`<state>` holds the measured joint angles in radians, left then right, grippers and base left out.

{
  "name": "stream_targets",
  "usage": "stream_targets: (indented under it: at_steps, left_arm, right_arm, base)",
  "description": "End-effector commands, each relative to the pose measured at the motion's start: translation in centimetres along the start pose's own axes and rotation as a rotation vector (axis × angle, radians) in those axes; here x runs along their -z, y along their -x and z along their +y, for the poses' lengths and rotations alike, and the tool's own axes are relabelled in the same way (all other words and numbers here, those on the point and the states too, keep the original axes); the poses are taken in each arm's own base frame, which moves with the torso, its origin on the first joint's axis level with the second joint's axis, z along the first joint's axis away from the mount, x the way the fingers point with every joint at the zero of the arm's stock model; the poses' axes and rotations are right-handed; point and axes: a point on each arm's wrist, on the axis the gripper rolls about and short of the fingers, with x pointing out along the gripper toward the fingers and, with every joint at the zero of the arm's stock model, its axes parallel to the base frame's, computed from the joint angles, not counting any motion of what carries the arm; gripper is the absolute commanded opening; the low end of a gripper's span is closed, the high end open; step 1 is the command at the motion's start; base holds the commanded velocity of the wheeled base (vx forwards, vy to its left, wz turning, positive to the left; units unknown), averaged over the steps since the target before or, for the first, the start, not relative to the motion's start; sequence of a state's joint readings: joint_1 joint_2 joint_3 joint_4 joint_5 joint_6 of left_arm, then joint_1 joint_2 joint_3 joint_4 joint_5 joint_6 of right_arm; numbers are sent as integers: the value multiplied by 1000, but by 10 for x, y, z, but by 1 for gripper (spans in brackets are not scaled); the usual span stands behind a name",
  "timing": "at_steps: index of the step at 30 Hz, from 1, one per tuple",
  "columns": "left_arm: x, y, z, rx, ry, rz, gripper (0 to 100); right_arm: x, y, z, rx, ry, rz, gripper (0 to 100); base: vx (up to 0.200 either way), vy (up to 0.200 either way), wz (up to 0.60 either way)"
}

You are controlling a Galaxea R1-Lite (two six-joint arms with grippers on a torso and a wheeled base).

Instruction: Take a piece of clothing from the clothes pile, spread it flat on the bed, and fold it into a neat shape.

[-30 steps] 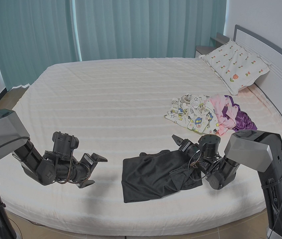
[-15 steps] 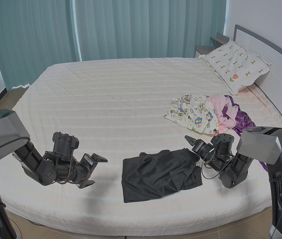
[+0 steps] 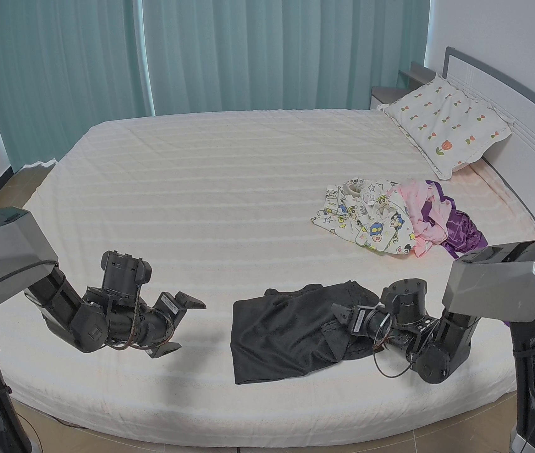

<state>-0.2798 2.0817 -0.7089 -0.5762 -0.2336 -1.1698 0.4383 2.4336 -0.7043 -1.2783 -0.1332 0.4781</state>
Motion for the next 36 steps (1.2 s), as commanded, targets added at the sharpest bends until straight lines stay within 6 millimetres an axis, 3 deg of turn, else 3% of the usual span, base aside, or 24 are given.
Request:
stream_targets:
  at_steps: [1,9,17,27,31,36]
  left_arm:
    - [0,-1,0,-2,-1,1,100]
    - [0,-1,0,-1,-1,1,100]
    - [0,-1,0,-1,-1,1,100]
    - [0,-1,0,-2,-1,1,100]
    - [1,-1,1,-4,-2,3,100]
    - [1,-1,1,-4,-2,3,100]
  right_arm:
    - [28,-1,3,78,127,39,100]
    - [41,-4,4,93,318,26,100]
    - [50,-6,-1,125,360,47,100]
    - [35,-2,-23,259,378,16,100]
    - [21,11,-26,268,356,-2,100]
    - [19,21,-40,305,345,23,100]
  base:
    - [0,0,0]
    - [0,0,0]
    - [0,0,0]
    - [0,0,0]
    - [0,0,0]
    - [0,0,0]
